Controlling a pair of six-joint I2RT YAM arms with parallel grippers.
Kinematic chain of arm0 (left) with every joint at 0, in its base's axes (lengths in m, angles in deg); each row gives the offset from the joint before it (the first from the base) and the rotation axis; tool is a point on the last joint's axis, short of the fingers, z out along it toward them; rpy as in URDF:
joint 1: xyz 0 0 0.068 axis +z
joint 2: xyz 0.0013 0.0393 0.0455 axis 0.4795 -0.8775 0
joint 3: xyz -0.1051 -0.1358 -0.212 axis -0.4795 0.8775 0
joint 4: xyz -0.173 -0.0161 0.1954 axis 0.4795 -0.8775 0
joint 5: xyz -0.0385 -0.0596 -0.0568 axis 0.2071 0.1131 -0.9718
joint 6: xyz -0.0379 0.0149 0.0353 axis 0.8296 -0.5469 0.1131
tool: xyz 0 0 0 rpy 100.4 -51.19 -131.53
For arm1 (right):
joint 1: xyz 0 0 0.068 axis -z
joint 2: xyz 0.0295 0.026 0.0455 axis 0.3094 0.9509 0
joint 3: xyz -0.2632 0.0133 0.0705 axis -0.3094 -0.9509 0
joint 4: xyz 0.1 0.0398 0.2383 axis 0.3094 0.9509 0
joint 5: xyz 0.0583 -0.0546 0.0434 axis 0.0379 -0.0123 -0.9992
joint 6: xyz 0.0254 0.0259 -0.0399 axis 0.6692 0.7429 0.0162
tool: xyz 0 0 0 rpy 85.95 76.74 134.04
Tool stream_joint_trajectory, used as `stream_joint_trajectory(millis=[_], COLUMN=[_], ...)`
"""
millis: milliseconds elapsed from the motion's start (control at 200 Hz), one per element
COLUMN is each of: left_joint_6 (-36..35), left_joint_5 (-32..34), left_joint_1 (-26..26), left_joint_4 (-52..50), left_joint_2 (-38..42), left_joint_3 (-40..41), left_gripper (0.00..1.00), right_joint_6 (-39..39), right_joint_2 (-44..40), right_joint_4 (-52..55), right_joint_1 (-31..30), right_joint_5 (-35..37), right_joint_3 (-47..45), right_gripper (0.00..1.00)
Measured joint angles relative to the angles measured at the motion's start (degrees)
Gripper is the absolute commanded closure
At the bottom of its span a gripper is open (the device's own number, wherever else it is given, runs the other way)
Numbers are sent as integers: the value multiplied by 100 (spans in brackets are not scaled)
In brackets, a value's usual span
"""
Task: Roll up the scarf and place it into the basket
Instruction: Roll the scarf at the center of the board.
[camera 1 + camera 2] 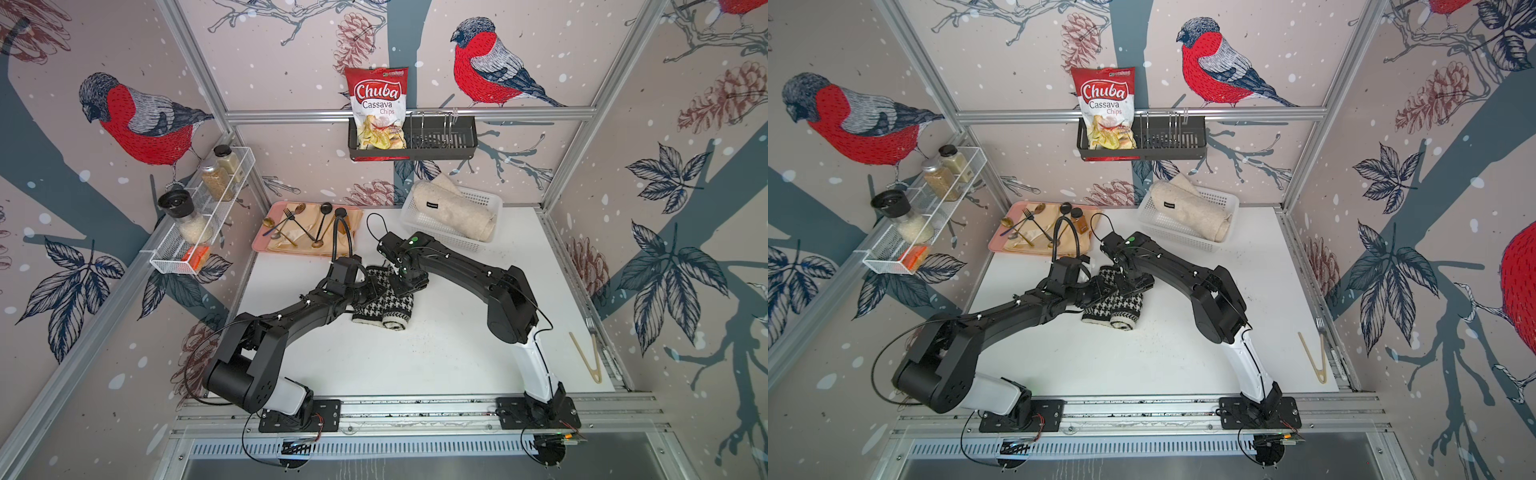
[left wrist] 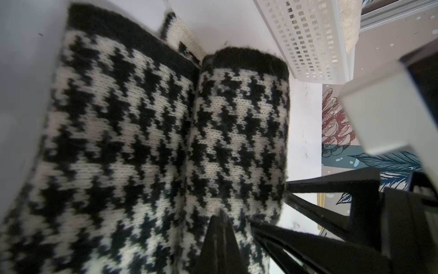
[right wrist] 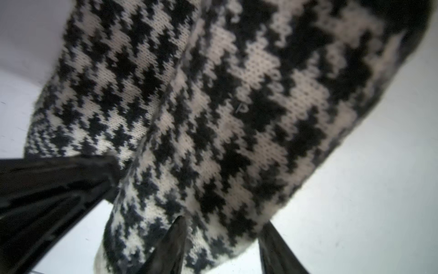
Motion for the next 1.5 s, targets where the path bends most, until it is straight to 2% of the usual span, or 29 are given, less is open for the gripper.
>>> stream_joint_trajectory(millis=[250, 445, 590, 775, 986, 1186, 1501], left_joint_6=[-55, -186, -184, -162, -20, 138, 284], left_joint_5=[476, 916, 894, 802, 723, 702, 721], left_joint_1=[776, 1086, 1095, 1099, 1073, 809, 544], left_joint_4=[-319, -404, -221, 505, 861, 1003, 1019], left_joint_2=[245, 136, -310, -573, -490, -299, -284], left_joint_3=[369, 420, 562, 702, 940, 1213, 1233], left_gripper=[100, 100, 100, 100, 100, 100, 100], right_joint_6=[39, 42, 42, 42, 59, 81, 90], right_joint_2=[-4, -2, -2, -2, 26, 151, 341], right_joint_4=[-619, -850, -973, -1139, -1499, -1851, -2262], right_joint_1=[74, 63, 55, 50, 46, 44, 46], right_joint_5=[-435, -599, -693, -855, -1204, -1443, -1808], right_joint_3=[-219, -282, -302, -337, -341, -341, -339], right_gripper=[50, 50, 51, 52, 53, 53, 54])
